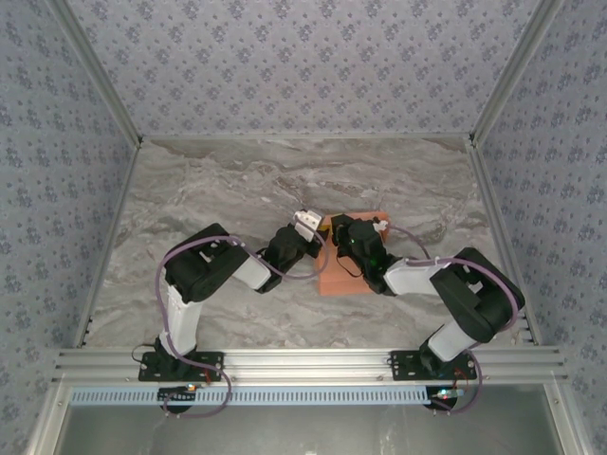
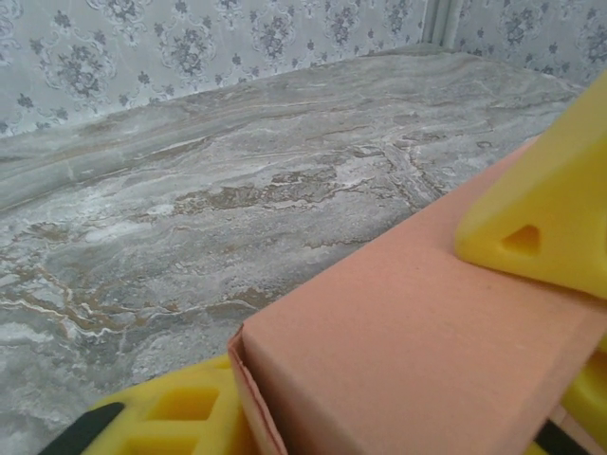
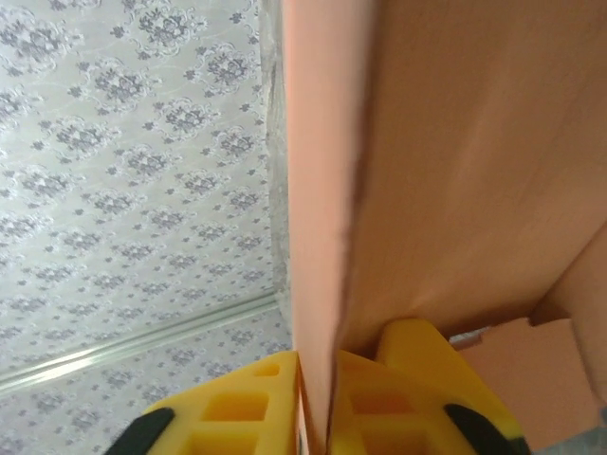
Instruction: Fold the paper box
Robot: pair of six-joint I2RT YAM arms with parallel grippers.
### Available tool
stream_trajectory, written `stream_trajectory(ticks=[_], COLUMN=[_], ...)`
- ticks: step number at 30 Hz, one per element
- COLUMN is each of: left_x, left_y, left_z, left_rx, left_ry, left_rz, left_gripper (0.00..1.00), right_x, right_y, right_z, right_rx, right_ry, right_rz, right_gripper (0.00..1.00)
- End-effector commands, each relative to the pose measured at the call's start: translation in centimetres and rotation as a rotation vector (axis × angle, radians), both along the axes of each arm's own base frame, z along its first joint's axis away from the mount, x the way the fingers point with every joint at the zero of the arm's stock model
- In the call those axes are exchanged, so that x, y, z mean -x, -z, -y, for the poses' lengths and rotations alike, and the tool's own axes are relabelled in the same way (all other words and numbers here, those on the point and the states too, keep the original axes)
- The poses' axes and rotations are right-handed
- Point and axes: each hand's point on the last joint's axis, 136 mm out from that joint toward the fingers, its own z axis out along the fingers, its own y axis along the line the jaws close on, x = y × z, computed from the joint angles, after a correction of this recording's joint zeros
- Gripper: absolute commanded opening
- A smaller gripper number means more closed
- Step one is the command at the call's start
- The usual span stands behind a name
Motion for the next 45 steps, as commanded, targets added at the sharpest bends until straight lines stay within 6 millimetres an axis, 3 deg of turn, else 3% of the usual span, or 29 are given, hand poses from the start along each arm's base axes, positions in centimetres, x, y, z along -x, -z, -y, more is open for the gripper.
stream_trajectory(ticks=[1, 5, 7, 9, 14, 19, 21, 24, 29, 37, 45], left_x=[-0.7, -0.5, -0.4, -0.5, -0.3, 1.3, 2.0, 2.8, 3.2, 3.5, 3.2], left_y=[-1.0, -0.9, -0.8, -0.9, -1.3, -1.1, -0.6, 0.2, 1.1, 2.2, 2.1], left_z=[-0.5, -0.8, -0.9, -1.2, -1.7, -0.5, -0.2, -0.4, -1.1, -1.0, -2.1], left_rx=[0.000, -0.013, -0.019, -0.017, -0.007, -0.051, -0.093, -0.132, -0.149, -0.172, -0.149], left_ry=[-0.044, -0.037, -0.019, -0.014, 0.028, 0.198, 0.255, 0.312, 0.383, 0.420, 0.347], left_rz=[0.051, 0.057, 0.049, 0.046, 0.032, 0.011, 0.002, -0.012, -0.033, -0.040, -0.001], left_gripper=[0.25, 0.23, 0.21, 0.20, 0.18, 0.19, 0.19, 0.19, 0.22, 0.27, 0.30], right_x=[1.3, 2.6, 3.8, 4.9, 7.6, 6.0, 5.1, 4.2, 2.3, 2.9, 2.0], right_y=[1.1, -0.1, -0.7, -1.8, -3.9, -7.8, -8.3, -8.0, -6.2, -3.0, 0.0], right_z=[0.7, 1.3, 2.0, 2.8, 6.5, 9.9, 10.6, 9.8, 6.1, 1.3, -0.5], right_rx=[0.082, 0.142, 0.208, 0.252, 0.416, 0.728, 0.887, 1.052, 1.030, 0.883, 0.898], right_ry=[-0.009, -0.044, -0.079, -0.100, -0.174, -0.412, -0.561, -0.816, -1.090, -1.328, -1.384], right_rz=[-0.030, -0.018, -0.038, -0.024, -0.050, 0.036, 0.034, 0.065, 0.168, 0.231, 0.161], right_gripper=[0.23, 0.31, 0.43, 0.45, 0.52, 0.59, 0.61, 0.61, 0.58, 0.59, 0.55])
